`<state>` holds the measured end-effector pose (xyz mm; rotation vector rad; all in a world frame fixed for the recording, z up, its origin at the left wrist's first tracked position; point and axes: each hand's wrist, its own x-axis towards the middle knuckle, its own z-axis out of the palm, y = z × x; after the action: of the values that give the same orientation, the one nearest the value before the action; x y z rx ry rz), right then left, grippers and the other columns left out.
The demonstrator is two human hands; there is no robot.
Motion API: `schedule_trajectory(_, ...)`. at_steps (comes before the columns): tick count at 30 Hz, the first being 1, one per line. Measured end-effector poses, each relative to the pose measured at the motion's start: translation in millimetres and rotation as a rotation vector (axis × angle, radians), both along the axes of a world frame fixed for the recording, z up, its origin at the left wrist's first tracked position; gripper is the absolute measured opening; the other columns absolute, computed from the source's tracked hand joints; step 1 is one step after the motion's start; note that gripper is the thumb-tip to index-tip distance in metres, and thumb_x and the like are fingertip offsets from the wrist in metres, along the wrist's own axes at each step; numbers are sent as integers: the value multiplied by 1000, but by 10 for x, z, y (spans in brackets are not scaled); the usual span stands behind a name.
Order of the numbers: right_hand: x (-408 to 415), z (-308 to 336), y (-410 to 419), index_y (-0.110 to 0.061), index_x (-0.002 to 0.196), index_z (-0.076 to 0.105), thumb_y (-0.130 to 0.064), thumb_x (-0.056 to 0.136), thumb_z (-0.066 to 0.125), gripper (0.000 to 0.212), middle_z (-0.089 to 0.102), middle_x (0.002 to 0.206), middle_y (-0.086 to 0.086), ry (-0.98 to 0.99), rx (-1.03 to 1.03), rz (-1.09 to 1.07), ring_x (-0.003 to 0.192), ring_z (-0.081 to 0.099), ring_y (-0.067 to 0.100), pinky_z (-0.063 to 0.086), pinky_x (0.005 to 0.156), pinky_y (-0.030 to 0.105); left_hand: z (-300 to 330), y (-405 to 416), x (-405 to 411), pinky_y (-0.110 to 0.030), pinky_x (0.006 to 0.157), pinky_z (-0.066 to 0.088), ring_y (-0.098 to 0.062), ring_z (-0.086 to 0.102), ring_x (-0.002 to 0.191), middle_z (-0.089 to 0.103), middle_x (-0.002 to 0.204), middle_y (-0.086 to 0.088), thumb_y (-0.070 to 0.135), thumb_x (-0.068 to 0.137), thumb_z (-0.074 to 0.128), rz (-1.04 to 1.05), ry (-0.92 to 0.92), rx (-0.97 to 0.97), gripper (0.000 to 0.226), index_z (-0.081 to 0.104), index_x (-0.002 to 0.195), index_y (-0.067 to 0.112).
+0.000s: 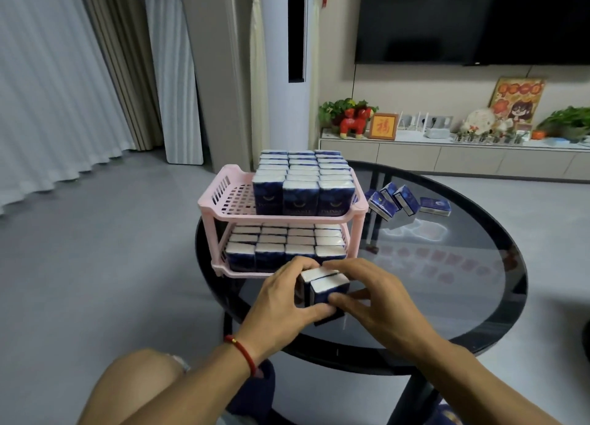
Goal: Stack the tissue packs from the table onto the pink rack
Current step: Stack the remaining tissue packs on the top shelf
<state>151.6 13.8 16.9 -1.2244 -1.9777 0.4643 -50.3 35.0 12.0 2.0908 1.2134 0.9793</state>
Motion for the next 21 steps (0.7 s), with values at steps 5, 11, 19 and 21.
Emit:
schedule_trajectory(5, -125, 92, 61, -28, 116, 72, -15, 87, 79, 33, 62, 115, -21, 29, 75, -43, 105, 64, 4, 60, 86, 26, 132, 74, -299, -29, 85, 56, -2, 63, 98, 65, 104, 20, 29, 71, 91, 39, 41, -64, 46, 58, 103, 36)
schedule_trajectory(11, -447, 807, 189, -21, 114, 72, -21, 87, 77, 28, 68, 110, -12, 192, 277, -73, 95, 68, 6, 59, 82, 22, 99, 152, -553, -34, 85, 58, -4, 66, 93, 69, 98, 15, 9, 80, 81, 202, 53, -42, 33, 62, 97, 31)
schedule_trajectory(19, -1008, 1244, 895, -20, 121, 71, -22, 90, 76, 31, 67, 114, 1, -104, 394, -131, 102, 60, 20, 52, 89, 39, 128, 149, -592, -11, 78, 51, 0, 63, 95, 66, 102, 15, 9, 84, 79, 279, 12, -38, 31, 63, 101, 29)
schedule_trajectory(21, -978, 1160, 975, -20, 125, 69, -22, 92, 74, 33, 66, 117, 4, -200, 403, -150, 108, 59, 25, 50, 91, 44, 130, 152, -603, -7, 75, 50, 1, 64, 94, 67, 102, 16, 9, 83, 80, 271, -7, -39, 31, 65, 102, 28)
